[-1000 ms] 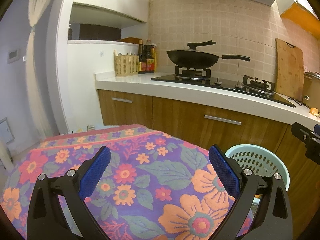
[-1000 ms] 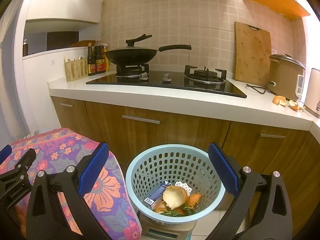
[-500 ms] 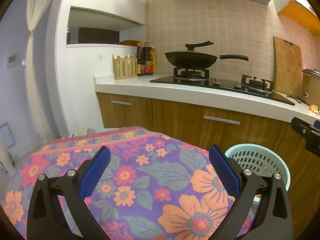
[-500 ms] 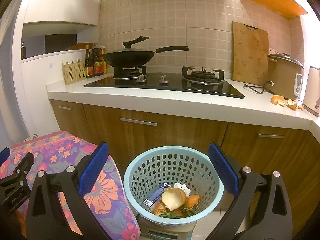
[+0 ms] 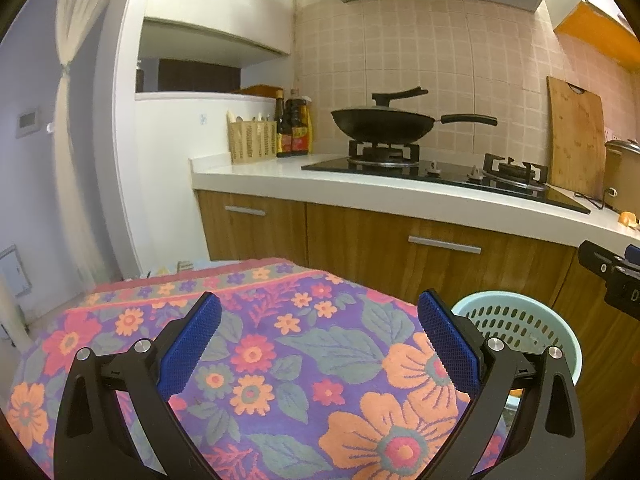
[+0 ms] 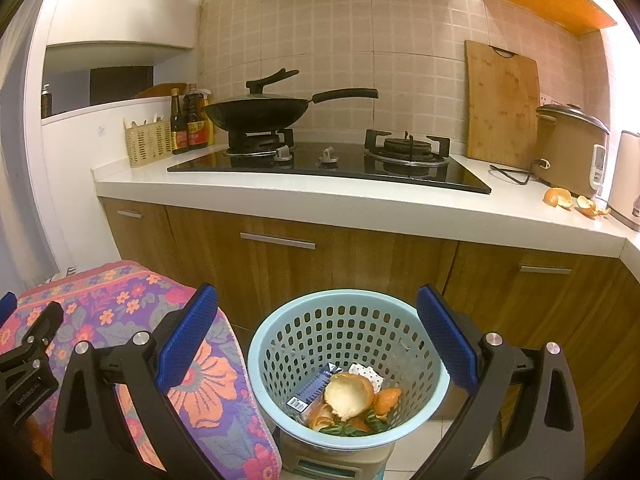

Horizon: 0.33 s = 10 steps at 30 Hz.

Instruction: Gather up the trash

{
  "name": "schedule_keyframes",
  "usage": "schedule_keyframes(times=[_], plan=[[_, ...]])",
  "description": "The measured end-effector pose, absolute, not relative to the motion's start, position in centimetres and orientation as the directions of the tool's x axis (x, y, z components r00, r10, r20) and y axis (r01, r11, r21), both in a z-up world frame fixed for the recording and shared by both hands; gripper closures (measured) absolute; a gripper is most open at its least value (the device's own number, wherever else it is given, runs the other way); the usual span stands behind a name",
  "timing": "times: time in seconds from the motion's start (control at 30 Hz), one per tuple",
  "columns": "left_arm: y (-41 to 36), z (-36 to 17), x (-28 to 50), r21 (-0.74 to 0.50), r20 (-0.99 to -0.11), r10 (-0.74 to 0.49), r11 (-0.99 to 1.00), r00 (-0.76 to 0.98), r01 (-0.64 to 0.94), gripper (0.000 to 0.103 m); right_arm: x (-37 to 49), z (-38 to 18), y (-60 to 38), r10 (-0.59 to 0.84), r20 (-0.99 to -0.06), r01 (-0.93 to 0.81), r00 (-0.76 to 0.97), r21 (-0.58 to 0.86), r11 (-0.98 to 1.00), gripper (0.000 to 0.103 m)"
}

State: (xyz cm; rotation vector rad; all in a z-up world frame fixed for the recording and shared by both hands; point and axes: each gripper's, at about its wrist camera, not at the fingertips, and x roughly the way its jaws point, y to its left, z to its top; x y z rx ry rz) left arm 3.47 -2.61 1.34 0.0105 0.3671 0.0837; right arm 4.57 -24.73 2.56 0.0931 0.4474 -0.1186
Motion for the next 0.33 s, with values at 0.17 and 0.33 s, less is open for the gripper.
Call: schedule_keyframes(times=[0.17, 0.33], plan=[[-2.77, 1.37, 3.64, 0.003, -0.395, 0.06, 0.998, 0.917, -0.064, 0.007, 4.78, 2.21, -24.73, -0.096, -0.444, 0.137, 0.891, 0.062, 0.989, 0.008], [-2.36, 1.31, 3.91, -0.014, -0.412, 0.059, 0.997, 0.909, -0.07, 0.007, 4.82, 2.12, -24.72, -0.099, -0.444, 0.139, 0.89, 0.06, 0.988, 0.008]])
